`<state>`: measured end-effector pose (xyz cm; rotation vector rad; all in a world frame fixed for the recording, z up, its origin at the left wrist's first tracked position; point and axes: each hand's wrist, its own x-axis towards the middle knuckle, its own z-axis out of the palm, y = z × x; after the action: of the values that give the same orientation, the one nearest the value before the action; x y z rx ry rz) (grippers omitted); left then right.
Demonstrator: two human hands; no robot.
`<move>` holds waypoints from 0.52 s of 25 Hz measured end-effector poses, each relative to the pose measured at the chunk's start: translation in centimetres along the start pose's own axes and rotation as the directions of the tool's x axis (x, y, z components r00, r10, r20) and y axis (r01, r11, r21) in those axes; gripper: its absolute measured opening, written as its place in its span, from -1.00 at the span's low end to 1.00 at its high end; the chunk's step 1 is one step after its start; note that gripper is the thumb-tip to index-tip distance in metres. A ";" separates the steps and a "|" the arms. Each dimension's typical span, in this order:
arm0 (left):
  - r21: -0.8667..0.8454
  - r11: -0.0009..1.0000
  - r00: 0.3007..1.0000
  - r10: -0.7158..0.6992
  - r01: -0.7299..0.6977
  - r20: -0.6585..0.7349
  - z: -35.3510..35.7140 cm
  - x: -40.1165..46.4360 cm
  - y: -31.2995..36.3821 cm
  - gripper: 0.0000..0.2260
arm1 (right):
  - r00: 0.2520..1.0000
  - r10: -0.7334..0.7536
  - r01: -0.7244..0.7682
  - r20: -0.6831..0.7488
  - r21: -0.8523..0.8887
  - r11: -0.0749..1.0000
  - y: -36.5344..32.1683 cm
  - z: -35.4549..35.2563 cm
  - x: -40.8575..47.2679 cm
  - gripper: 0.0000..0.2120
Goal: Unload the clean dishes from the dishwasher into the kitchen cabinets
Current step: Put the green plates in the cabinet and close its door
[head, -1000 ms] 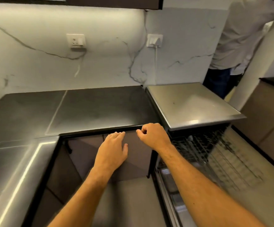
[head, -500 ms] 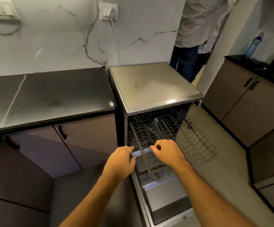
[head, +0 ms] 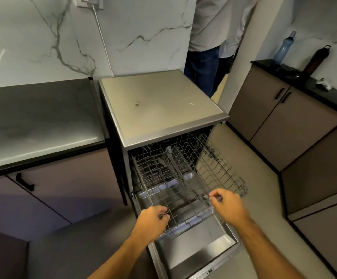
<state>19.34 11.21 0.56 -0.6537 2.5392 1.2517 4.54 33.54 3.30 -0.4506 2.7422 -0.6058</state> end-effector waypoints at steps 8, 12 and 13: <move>-0.437 0.837 0.939 -0.337 0.329 0.060 5.6 4.1 3.5 -0.84 | 0.958 0.030 -0.007 0.285 -0.084 0.996 8.1 1.1 7.1 -0.77; -0.833 0.367 0.795 -0.591 0.413 0.134 12.1 5.7 4.8 -0.79 | 0.932 0.010 -0.022 0.362 0.031 0.999 12.4 1.7 10.6 -0.77; -0.873 0.261 0.758 -0.629 0.413 0.171 13.0 5.8 5.5 -0.81 | 0.931 0.015 -0.044 0.366 0.071 0.996 13.5 2.4 11.1 -0.75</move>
<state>11.70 22.85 -5.81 -1.7551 1.2443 2.2111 -7.86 40.36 -7.23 -0.4513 2.3588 -0.5560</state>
